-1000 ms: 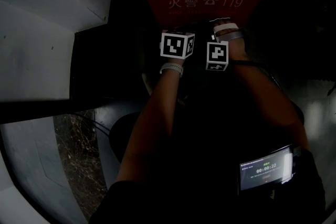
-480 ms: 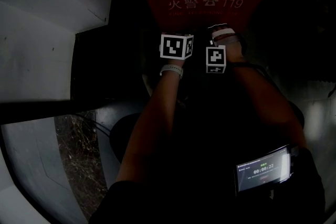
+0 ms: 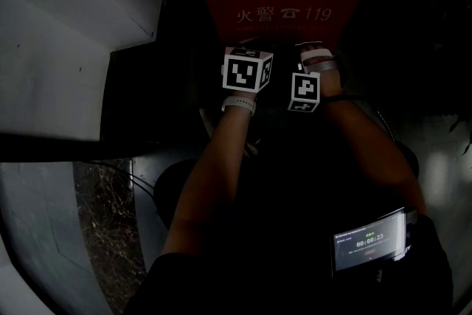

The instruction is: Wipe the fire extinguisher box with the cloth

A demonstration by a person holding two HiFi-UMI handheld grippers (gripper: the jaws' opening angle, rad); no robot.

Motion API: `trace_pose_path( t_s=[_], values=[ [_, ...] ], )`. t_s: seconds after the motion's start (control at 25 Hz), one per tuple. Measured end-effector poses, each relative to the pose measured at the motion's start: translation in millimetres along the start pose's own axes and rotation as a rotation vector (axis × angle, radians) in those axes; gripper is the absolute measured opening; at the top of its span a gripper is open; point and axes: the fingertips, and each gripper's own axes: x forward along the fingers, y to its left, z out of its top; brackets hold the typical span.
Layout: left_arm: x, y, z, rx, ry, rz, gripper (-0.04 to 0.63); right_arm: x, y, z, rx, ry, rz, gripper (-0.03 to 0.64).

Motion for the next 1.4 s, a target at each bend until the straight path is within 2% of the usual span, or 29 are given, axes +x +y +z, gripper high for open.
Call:
trace_pose_path(
  t_s=[0.16,0.32,0.48,0.76,0.84,0.92,1.08,1.24,1.4],
  values=[
    [-32,-12,46,0.06,-0.097,0.017,0.0,-34,-47,1,0.035,-0.01,-0.098,0.041],
    [-60,-31,97,0.155,-0.199,0.007,0.0,-84,-120,6,0.091,-0.055,-0.236,0.041],
    [-92,-51,147,0.245,-0.318,0.03,0.0,-137,-190,-10,0.103,-0.042,-0.385,0.041],
    [-141,-103,205,0.243,-0.488,-0.035,0.0,-221,-294,-19,0.05,-0.046,-0.625,0.041],
    [-157,-117,214,0.21,-0.531,-0.075,0.0,-236,-319,-21,0.042,-0.044,-0.657,0.041],
    [-172,-123,224,0.198,-0.578,-0.077,0.0,-246,-341,-20,0.031,-0.037,-0.682,0.041],
    [-186,-117,235,0.253,-0.642,0.0,0.0,-251,-366,-21,0.015,-0.024,-0.714,0.041],
    [-178,-107,229,0.254,-0.625,0.018,0.0,-245,-370,-25,0.022,-0.022,-0.713,0.041],
    [-157,-96,215,0.239,-0.57,0.025,0.0,-230,-355,-29,0.037,-0.016,-0.681,0.04]
  ],
)
